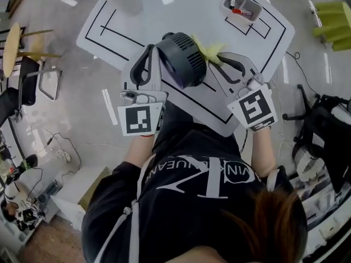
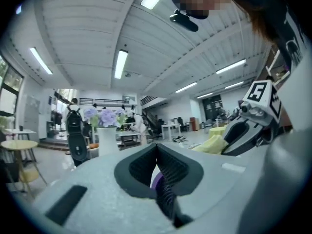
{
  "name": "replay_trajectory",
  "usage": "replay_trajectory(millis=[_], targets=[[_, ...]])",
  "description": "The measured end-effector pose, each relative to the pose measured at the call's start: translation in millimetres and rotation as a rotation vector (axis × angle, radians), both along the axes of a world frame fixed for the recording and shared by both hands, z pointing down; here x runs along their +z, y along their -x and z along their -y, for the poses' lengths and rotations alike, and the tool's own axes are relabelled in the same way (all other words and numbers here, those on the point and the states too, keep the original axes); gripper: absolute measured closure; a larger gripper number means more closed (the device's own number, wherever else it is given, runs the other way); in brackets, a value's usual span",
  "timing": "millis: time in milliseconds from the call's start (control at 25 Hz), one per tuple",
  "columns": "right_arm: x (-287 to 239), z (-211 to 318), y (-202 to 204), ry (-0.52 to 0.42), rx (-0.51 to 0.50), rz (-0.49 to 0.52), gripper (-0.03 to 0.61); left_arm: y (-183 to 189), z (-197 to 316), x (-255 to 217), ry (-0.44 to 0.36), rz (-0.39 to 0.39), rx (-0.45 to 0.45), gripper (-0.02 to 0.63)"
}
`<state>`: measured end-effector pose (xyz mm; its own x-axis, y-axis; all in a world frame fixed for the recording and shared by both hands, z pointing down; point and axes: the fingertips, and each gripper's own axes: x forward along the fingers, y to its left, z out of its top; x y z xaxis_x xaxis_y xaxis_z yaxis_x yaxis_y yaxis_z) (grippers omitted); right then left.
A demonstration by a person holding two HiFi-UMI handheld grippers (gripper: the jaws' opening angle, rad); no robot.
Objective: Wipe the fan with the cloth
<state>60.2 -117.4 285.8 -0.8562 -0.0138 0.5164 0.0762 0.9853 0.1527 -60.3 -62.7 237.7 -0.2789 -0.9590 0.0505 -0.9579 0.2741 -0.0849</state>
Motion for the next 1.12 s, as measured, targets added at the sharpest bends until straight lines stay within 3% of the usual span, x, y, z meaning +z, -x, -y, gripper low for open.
replay_trajectory(millis=[160,280,560,760,1120], targets=[[0.9,3.8,-12.3,0.014,-0.218,0.012,0.518,1.5,-14.7,17.0,0.046,0.011,-0.232,0.603],[11.7,1.1,-13.0,-0.013,-0.368,0.008,0.518,-0.8,-24.0,31.3,0.048,-0.003,-0.330,0.603],[34.8,-8.8,-7.0,-0.273,-0.638,-0.031,0.518,-17.7,-41.8,40.7,0.076,0.016,-0.449,0.603],[37.7,-6.8,11.5,-0.386,-0.687,0.014,0.518,-13.7,-52.8,53.5,0.127,0.011,-0.499,0.603],[40.3,4.5,43.4,-0.403,-0.686,0.059,0.518,-8.7,-53.0,59.9,0.155,0.000,-0.512,0.603]])
